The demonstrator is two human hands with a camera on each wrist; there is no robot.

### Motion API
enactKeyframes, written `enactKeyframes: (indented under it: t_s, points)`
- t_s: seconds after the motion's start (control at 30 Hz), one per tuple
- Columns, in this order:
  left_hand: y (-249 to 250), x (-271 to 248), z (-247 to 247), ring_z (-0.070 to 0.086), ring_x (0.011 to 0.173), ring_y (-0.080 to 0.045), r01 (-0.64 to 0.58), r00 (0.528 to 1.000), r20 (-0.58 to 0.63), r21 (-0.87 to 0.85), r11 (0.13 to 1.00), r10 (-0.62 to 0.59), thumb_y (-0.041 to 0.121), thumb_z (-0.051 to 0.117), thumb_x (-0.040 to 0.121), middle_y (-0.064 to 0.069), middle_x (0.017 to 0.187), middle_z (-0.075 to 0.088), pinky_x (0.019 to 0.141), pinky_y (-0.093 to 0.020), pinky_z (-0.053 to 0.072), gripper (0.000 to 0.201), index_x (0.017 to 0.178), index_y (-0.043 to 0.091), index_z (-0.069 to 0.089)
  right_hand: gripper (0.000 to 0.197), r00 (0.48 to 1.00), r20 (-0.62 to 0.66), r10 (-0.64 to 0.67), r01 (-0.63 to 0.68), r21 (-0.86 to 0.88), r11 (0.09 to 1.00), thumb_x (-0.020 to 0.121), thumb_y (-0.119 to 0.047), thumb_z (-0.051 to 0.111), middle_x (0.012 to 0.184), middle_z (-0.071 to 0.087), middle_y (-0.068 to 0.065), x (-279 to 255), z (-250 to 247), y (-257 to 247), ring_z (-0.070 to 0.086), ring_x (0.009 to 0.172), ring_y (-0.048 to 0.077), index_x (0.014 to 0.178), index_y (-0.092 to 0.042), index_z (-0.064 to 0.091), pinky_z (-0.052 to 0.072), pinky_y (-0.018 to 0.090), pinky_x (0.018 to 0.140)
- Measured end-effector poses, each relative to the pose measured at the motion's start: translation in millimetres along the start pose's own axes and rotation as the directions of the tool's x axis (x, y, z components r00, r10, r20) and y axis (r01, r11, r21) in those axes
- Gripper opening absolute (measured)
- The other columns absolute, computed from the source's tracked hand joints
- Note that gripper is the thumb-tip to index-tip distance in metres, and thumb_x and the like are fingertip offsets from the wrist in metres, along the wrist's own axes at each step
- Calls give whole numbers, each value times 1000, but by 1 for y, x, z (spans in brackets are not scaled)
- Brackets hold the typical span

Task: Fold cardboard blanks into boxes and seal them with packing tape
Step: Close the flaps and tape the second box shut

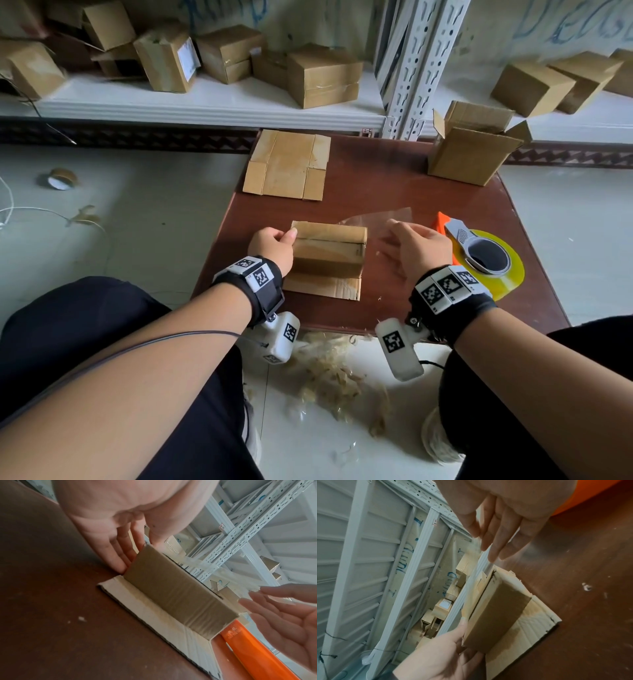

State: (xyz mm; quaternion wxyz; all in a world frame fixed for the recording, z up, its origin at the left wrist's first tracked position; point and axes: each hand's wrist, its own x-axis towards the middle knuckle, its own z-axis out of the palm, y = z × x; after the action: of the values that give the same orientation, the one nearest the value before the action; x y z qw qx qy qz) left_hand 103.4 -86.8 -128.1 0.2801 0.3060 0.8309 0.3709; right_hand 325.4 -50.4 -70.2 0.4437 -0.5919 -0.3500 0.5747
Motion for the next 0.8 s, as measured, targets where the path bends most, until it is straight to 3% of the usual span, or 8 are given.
enactKeyframes:
  t_s: [0.17, 0.3, 0.4, 0.47, 0.53, 0.6, 0.67, 0.8]
  points:
    - [-1, 1, 2, 61, 89, -25, -11, 1000, 5, 26, 1000, 11, 44, 58, 103, -7, 111, 72, 79, -32, 45, 35, 116, 12, 67, 10, 998, 3, 68, -68, 43, 997, 94, -13, 71, 73, 75, 9, -2, -6, 2, 79, 72, 24, 91, -5, 73, 59, 27, 53]
    - [3, 0, 2, 56, 92, -23, -16, 1000, -1, 43, 999, 16, 41, 57, 104, -7, 119, 68, 81, -31, 41, 35, 123, 11, 63, 8, 996, 34, 83, -82, -36, 996, 90, -10, 64, 66, 65, 9, -4, -12, 9, 75, 77, 29, 88, -4, 68, 65, 39, 67]
    - [5, -2, 2, 61, 103, -27, -21, 1000, 2, 42, 999, 21, 38, 57, 105, -8, 124, 67, 83, -30, 40, 35, 127, 11, 62, 5, 994, 65, 83, -78, -79, 994, 88, -9, 61, 58, 57, 4, -7, -15, 15, 74, 72, 29, 87, -7, 64, 64, 46, 76]
    - [5, -2, 2, 63, 112, -29, -32, 999, -3, 29, 999, 32, 35, 58, 105, -7, 128, 66, 85, -30, 41, 33, 129, 13, 61, 5, 996, 62, 71, -65, -94, 993, 90, -10, 61, 58, 58, 3, -6, -16, 18, 74, 71, 28, 87, -8, 64, 64, 46, 75]
    - [6, -2, 2, 62, 107, -27, -58, 998, -6, 19, 998, 58, 32, 59, 104, -5, 129, 66, 84, -30, 42, 31, 130, 15, 62, 9, 997, 52, 52, -46, -101, 994, 94, -11, 62, 59, 61, 4, -1, -19, 19, 74, 68, 26, 86, -7, 66, 63, 41, 70]
    - [7, -3, 2, 62, 104, -24, -110, 994, -1, 13, 994, 110, 28, 58, 105, -3, 130, 66, 85, -31, 45, 28, 131, 19, 63, 13, 998, 54, 41, -36, -91, 995, 97, -11, 61, 59, 64, 4, 3, -20, 19, 73, 66, 25, 86, -6, 65, 62, 37, 64]
    - [6, -4, 1, 64, 114, -24, -192, 981, 27, 20, 981, 191, 24, 58, 105, -2, 132, 66, 92, -32, 49, 29, 133, 23, 65, 13, 997, 60, 39, -36, -48, 998, 101, -12, 58, 60, 66, 2, 6, -20, 20, 75, 69, 26, 90, -7, 63, 61, 36, 64]
    - [7, -9, -4, 54, 117, -12, -416, 908, 130, 175, 892, 398, 23, 57, 106, 6, 134, 50, 97, -29, 45, 46, 151, 30, 52, 16, 998, 49, 45, -47, 36, 998, 108, -18, 49, 87, 72, 10, 15, -16, 20, 78, 81, 29, 97, -11, 58, 62, 43, 75]
